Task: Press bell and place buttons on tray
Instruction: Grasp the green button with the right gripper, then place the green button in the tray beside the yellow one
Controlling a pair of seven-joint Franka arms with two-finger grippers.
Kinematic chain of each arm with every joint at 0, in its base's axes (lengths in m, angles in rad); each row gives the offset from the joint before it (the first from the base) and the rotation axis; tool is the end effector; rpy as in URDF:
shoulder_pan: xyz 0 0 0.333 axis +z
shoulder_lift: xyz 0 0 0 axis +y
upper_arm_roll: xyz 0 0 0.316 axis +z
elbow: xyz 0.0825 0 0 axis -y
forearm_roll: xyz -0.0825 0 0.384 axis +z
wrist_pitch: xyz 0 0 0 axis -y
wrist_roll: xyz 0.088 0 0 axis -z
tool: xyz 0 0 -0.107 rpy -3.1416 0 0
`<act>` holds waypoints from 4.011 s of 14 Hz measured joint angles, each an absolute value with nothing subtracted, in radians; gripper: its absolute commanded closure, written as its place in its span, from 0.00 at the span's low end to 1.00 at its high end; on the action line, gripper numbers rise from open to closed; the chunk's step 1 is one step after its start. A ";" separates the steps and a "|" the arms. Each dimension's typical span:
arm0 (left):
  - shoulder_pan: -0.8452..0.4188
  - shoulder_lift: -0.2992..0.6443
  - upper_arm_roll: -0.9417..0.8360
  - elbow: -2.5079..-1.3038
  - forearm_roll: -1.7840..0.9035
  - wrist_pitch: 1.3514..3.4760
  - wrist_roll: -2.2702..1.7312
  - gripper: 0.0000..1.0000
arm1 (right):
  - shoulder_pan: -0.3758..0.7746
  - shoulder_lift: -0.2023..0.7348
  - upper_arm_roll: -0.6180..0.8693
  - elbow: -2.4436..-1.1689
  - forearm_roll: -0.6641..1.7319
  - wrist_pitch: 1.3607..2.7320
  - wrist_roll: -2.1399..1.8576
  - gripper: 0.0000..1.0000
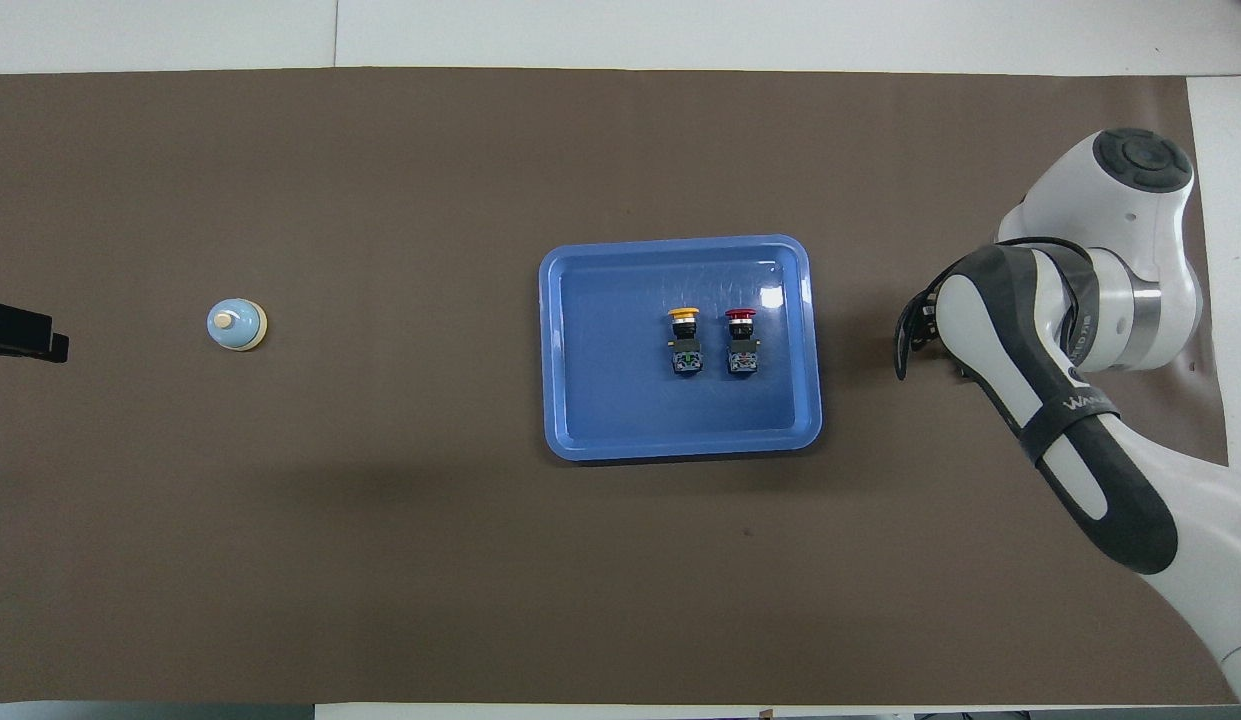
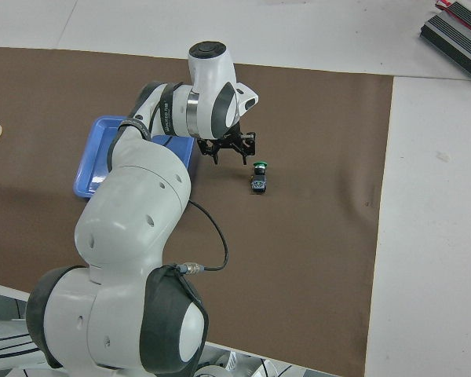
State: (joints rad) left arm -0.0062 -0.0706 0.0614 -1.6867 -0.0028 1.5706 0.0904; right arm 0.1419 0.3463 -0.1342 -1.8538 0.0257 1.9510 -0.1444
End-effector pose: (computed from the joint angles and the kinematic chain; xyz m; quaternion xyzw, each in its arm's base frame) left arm 0.5296 0.0301 0.6081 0.9996 -0.0177 -0.0225 0.0052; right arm 0.6027 0.0105 0.3192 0.9899 0.0703 -0.1231 0.0034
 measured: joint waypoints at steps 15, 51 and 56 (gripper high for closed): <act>-0.006 -0.071 0.061 -1.687 -0.003 1.571 0.090 0.00 | 0.083 0.320 -0.135 -1.970 -0.020 2.105 -0.201 0.44; -0.006 -0.071 0.061 -1.687 -0.003 1.571 0.089 0.00 | 0.686 0.532 -0.116 -1.643 0.189 2.274 0.662 0.49; -0.006 -0.071 0.061 -1.687 -0.003 1.571 0.089 0.00 | 0.689 0.524 -0.115 -1.661 0.216 2.299 0.662 0.28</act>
